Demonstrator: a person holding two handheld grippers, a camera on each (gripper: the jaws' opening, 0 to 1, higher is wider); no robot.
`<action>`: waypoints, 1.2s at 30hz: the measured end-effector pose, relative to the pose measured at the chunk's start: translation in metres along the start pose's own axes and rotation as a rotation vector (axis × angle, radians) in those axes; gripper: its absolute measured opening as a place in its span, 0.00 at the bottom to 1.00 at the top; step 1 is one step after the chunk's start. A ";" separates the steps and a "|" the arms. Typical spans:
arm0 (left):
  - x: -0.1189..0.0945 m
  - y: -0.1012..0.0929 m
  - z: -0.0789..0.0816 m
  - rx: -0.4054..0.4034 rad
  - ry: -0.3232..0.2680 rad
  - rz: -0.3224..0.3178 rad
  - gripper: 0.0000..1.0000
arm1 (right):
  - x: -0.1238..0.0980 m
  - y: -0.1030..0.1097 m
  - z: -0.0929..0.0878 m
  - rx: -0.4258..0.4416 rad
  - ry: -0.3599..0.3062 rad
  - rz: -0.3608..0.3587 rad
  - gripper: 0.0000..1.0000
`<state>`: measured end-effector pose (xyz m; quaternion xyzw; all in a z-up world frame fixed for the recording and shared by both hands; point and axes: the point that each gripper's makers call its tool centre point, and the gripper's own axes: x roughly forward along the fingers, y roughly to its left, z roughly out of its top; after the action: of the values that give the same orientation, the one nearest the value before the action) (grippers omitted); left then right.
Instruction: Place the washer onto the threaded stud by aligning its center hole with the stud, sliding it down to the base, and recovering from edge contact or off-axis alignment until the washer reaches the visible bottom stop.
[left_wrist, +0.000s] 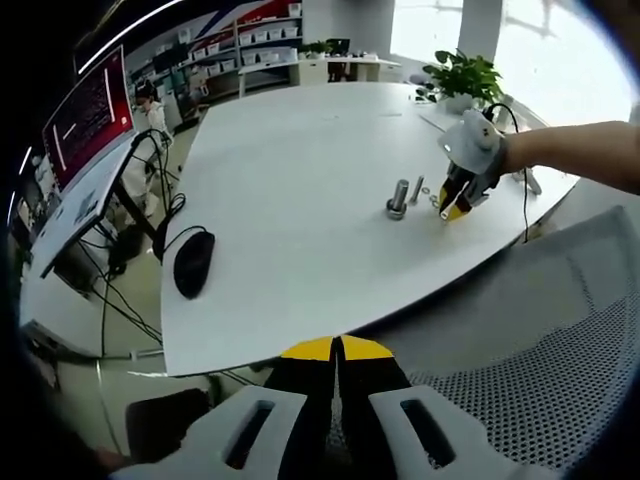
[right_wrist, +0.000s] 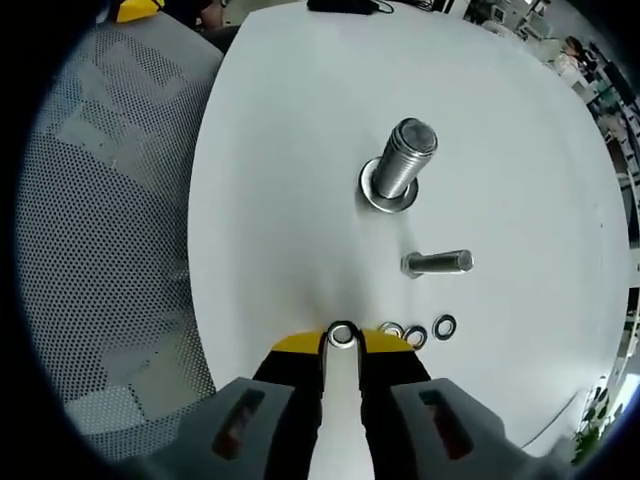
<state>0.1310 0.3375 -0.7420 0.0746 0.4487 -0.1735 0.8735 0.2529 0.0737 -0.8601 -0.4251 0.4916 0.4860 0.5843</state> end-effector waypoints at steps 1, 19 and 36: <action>0.000 0.000 0.000 0.000 0.000 0.000 0.00 | -0.004 -0.001 0.001 0.007 -0.009 0.002 0.14; -0.001 0.000 0.001 0.000 -0.012 0.000 0.00 | -0.046 0.005 0.000 0.013 -0.028 0.073 0.14; -0.001 0.000 0.002 0.001 -0.015 -0.001 0.00 | -0.061 -0.028 0.035 0.019 -0.122 -0.034 0.14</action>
<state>0.1323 0.3374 -0.7403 0.0737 0.4421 -0.1746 0.8767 0.2832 0.0944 -0.7937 -0.3974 0.4525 0.4962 0.6254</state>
